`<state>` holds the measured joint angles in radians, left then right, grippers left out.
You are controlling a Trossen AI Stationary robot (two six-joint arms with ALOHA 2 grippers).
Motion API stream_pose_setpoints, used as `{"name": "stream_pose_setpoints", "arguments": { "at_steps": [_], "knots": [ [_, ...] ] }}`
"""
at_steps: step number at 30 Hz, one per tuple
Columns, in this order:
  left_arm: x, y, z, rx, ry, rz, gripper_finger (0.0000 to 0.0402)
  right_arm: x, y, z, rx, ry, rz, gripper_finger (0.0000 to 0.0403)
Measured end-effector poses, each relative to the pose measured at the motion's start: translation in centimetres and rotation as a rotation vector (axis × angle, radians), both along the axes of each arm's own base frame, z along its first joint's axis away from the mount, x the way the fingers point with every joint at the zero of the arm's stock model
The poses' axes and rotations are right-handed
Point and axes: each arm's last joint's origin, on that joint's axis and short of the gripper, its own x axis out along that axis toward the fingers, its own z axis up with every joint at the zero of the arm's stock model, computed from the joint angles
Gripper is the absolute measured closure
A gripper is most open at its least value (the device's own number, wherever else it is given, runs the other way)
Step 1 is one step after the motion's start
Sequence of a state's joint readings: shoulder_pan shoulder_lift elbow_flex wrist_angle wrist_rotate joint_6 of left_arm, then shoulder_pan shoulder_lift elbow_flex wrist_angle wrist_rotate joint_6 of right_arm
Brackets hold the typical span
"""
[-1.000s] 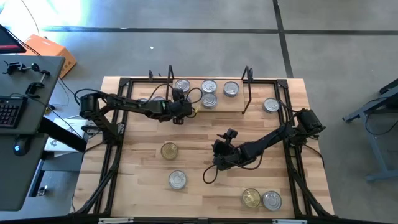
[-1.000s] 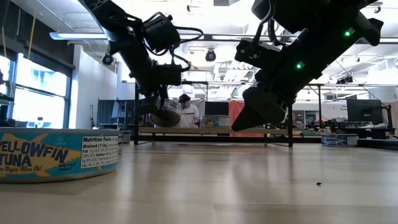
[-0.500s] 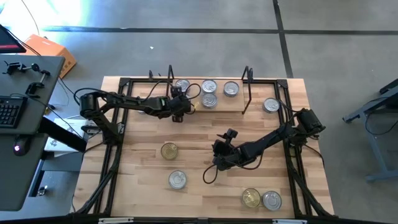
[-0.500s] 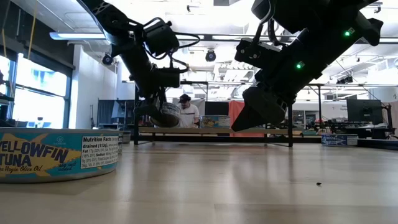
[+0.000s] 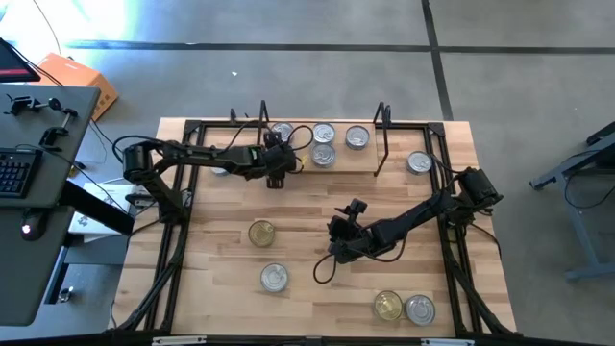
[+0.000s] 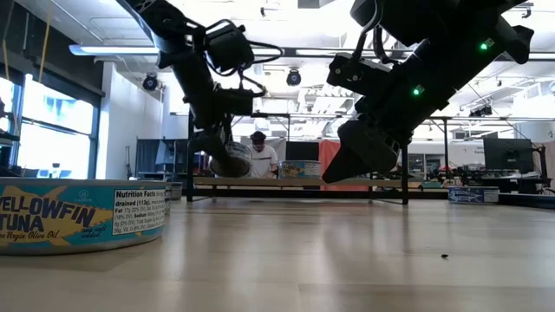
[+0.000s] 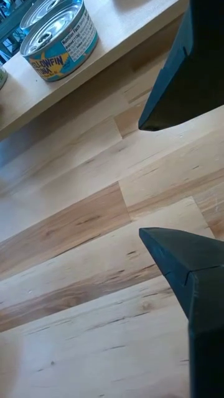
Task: Stack canned seafood by type on shelf
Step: Put the green tuna can on the shelf, then put the blue tuna can on the shelf
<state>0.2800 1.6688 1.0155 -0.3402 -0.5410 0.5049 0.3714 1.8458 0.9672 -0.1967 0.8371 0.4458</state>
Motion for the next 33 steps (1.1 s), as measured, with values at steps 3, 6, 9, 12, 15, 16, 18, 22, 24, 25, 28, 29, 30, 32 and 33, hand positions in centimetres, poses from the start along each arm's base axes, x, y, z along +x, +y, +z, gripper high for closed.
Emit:
{"name": "stream_pose_setpoints", "arguments": {
  "at_steps": [3,6,9,12,15,16,18,22,24,25,28,29,30,32,33],
  "knots": [
    [0.2,0.1,0.4,-0.021,-0.017,-0.001,0.0123,0.0,0.0,0.0,0.001,-0.001,0.000,0.0142],
    [0.0,0.3,0.3,-0.029,-0.021,0.020,0.0123,0.0,0.0,0.0,0.002,-0.004,0.000,0.0142],
    [0.0,0.5,0.3,-0.041,-0.043,0.052,0.0123,0.0,0.0,0.0,0.002,-0.003,0.001,0.0142],
    [-0.1,0.4,0.3,-0.055,-0.063,0.082,0.0123,0.0,0.0,0.0,0.002,-0.003,0.001,0.0142],
    [-0.1,0.1,0.2,-0.067,-0.054,0.088,0.0123,0.0,0.0,0.0,0.002,-0.003,0.001,0.0142],
    [-0.1,-0.1,0.1,-0.071,-0.051,0.087,0.0123,0.0,0.0,0.0,0.002,-0.003,0.001,0.0142],
    [0.0,-0.7,0.1,-0.073,-0.040,0.072,0.0123,0.0,0.0,0.0,0.003,-0.003,0.001,0.0142],
    [0.2,-1.8,0.0,-0.076,-0.028,0.037,0.0123,0.0,0.0,0.0,0.003,-0.002,0.001,0.0142],
    [0.3,-2.2,0.0,-0.072,-0.027,0.025,0.0123,0.0,0.0,0.0,0.002,-0.002,0.001,0.0142],
    [0.4,-2.4,0.1,-0.062,-0.023,0.025,0.0123,0.0,0.0,0.0,0.003,-0.002,0.001,0.0142],
    [0.7,-2.8,0.9,-0.004,-0.038,0.075,0.0123,0.0,0.0,0.0,0.002,-0.002,0.002,0.0142],
    [0.9,-2.8,1.3,0.011,-0.051,0.097,0.0123,0.0,0.0,0.0,-0.002,0.003,0.006,0.0142],
    [1.0,-3.0,1.8,0.018,-0.062,0.116,0.0123,0.0,0.0,0.0,-0.011,0.011,0.015,0.0142],
    [1.3,-3.4,2.9,0.009,-0.092,0.142,0.0123,-0.3,0.3,0.1,-0.058,0.032,0.025,0.0142],
    [1.3,-3.7,3.4,-0.001,-0.108,0.147,0.0123,-0.6,0.6,0.2,-0.089,0.042,0.026,0.0142]
  ]
}}
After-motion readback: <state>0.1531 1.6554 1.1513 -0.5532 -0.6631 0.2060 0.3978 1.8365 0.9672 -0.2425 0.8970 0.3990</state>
